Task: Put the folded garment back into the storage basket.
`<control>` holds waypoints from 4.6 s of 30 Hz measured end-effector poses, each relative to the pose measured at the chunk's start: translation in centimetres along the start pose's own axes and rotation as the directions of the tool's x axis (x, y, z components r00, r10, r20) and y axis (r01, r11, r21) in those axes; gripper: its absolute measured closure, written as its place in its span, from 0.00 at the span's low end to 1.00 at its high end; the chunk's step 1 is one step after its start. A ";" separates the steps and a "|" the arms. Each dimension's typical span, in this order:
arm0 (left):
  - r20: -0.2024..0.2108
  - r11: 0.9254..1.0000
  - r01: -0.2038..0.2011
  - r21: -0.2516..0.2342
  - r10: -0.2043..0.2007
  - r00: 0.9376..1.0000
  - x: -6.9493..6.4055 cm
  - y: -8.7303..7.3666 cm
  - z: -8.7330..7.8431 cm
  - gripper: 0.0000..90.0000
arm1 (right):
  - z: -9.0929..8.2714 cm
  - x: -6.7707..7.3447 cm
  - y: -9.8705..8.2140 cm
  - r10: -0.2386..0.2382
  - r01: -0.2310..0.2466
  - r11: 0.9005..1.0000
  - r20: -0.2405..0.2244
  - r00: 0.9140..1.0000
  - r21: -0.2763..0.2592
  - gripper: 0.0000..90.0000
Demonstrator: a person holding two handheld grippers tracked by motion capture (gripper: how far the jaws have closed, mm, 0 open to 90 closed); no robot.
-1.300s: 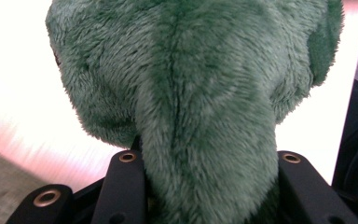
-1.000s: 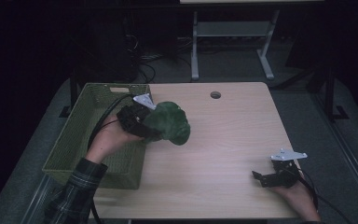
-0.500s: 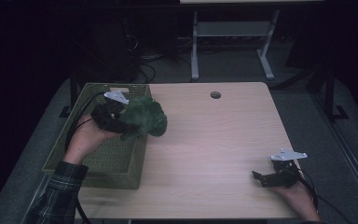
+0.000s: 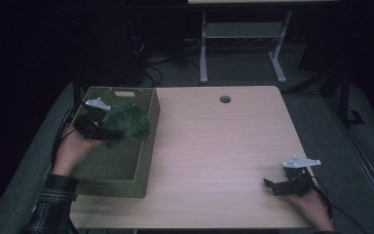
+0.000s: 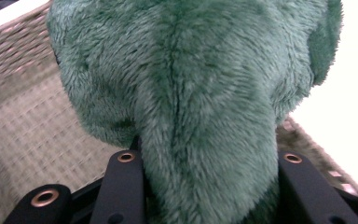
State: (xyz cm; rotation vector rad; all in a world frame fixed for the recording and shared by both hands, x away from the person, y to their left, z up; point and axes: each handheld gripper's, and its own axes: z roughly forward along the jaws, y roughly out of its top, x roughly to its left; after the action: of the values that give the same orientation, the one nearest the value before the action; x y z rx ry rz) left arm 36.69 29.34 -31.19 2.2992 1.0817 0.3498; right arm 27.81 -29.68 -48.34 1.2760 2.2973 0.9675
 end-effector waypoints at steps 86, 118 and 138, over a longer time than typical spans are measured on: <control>0.064 0.990 0.012 -0.139 -0.003 0.998 -5.9 3.0 3.0 0.23 | 0.0 0.0 0.0 -0.004 0.004 1.000 0.000 1.000 -0.004 0.03; 0.136 0.986 -0.115 -0.120 0.131 0.982 -16.6 3.3 12.7 0.14 | 0.0 0.0 0.0 -0.003 0.003 1.000 0.000 1.000 -0.004 0.03; 0.096 0.984 -0.160 -0.082 0.168 0.981 -17.5 -1.1 18.7 0.14 | 0.0 0.0 0.0 -0.004 0.004 1.000 0.000 1.000 -0.003 0.03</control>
State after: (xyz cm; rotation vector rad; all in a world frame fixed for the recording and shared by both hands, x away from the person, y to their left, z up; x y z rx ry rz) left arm 33.29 9.28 -46.82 2.3195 0.8179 0.3259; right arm 27.84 -29.69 -48.35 1.2701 2.2963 0.9695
